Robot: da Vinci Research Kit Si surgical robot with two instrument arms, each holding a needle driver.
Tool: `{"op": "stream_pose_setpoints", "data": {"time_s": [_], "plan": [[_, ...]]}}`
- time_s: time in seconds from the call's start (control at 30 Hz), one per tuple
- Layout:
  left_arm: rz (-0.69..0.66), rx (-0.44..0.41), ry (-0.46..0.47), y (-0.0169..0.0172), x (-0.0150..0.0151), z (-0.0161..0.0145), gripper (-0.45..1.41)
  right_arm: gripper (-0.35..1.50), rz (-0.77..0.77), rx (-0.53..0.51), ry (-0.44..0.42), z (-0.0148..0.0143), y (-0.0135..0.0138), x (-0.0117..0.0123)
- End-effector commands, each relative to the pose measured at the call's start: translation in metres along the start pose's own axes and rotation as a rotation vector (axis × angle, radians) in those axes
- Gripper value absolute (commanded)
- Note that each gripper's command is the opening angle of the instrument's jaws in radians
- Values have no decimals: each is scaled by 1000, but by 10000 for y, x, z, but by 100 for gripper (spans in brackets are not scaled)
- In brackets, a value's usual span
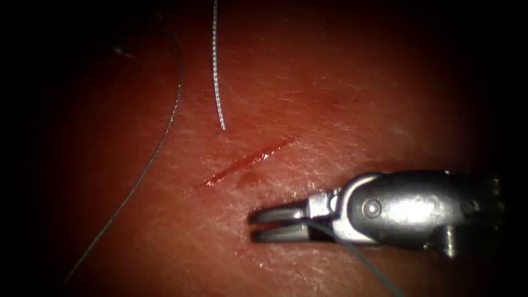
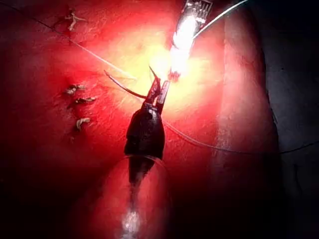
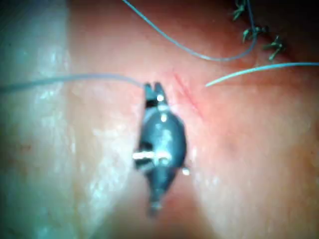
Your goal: Wound Closure
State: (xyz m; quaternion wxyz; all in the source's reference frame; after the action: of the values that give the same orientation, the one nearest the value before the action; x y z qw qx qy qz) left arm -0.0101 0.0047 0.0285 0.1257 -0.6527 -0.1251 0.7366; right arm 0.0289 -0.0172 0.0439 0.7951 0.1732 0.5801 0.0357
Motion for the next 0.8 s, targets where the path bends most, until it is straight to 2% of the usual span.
{"op": "stream_pose_setpoints", "data": {"time_s": [0.03,0.3,0.43,0.63,0.8], "plan": [[-3,-1,1,3,-8,6,-33,-35,0,6,-6,8,-5,-3],[-3,-1,1,3,-8,6,-33,-35,-4,61,-38,-2,-19,-1],[-9,-2,-2,3,-8,6,-33,-35,-18,159,-58,-17,-43,0],[-14,-1,-2,2,-9,7,-33,-35,-11,246,-77,-37,-83,8],[-14,0,-2,2,-9,8,-33,-35,-20,300,-100,-39,-102,11]]}}
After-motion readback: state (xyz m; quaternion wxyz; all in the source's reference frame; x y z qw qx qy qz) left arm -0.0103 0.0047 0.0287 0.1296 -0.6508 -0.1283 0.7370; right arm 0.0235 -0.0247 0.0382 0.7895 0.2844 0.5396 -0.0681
